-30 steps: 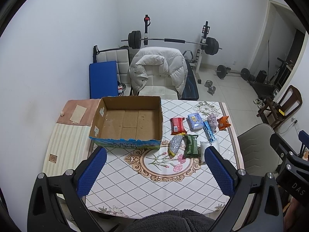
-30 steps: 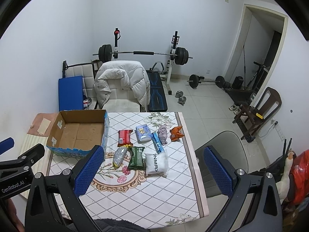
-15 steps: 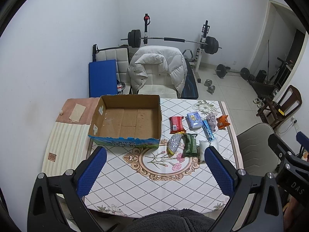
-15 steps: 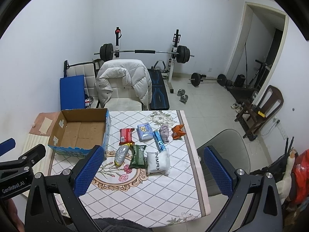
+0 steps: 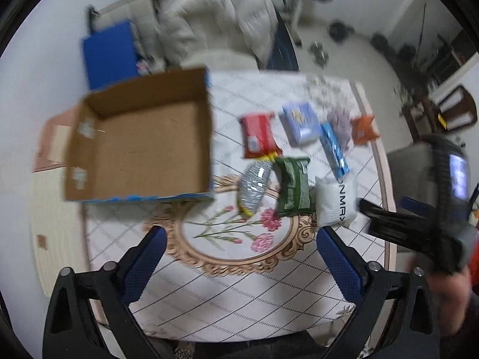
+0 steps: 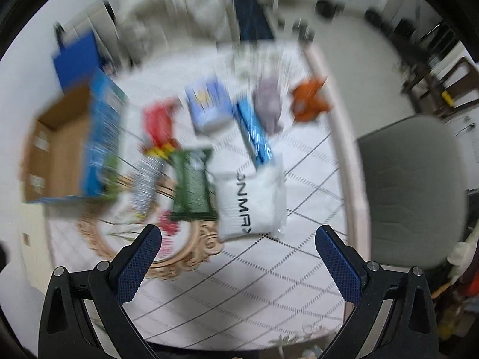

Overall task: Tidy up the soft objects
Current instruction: 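Grasp the green snack pack with the left tool while the right tool grasps the white ONMAX bag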

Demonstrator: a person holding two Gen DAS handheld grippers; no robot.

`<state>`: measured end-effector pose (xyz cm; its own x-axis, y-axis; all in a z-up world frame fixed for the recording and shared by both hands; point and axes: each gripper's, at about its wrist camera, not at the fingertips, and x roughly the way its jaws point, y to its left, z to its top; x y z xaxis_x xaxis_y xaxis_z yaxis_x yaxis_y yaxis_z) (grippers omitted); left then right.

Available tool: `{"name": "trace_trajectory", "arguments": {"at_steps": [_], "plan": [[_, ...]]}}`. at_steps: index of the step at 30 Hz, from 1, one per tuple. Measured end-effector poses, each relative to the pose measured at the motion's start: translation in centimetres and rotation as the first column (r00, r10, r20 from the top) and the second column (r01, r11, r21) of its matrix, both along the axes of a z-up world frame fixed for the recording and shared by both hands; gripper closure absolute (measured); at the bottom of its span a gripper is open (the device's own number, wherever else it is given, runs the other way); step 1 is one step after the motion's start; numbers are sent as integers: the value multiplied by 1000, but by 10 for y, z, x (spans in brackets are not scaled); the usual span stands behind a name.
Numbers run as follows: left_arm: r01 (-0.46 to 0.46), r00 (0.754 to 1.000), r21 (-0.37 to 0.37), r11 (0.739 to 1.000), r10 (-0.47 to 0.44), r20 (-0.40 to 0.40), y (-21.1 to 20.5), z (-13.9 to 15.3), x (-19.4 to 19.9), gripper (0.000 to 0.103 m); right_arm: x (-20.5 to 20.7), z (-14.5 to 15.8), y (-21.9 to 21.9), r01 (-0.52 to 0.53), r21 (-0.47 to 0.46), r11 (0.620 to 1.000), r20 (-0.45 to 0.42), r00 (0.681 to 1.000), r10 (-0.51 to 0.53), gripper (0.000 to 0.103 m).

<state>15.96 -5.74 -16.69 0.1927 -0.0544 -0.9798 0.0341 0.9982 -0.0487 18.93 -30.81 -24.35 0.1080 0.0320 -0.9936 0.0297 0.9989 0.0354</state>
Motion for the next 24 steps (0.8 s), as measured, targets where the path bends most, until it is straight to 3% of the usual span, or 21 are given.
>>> {"name": "trace_trajectory", "arguments": {"at_steps": [4, 8, 10, 18, 24], "plan": [[25, 994, 25, 999, -22, -110, -23, -58, 35, 22, 31, -93, -2, -25, -22, 999, -133, 991, 22, 0], [28, 979, 9, 1000, -26, -203, -36, -102, 57, 22, 41, -143, -3, -28, 3, 1000, -235, 972, 28, 2], [36, 971, -11, 999, -38, -238, -46, -118, 64, 22, 36, -150, -5, -59, -26, 998, -230, 972, 52, 5], [79, 918, -91, 993, -108, -382, -98, -189, 90, 22, 11, -158, -67, 30, 5, 1000, -293, 956, -27, 7], [97, 892, -71, 993, -119, -436, -122, -227, 103, 22, 4, -160, -82, 53, 59, 997, -310, 950, -32, 1]]}}
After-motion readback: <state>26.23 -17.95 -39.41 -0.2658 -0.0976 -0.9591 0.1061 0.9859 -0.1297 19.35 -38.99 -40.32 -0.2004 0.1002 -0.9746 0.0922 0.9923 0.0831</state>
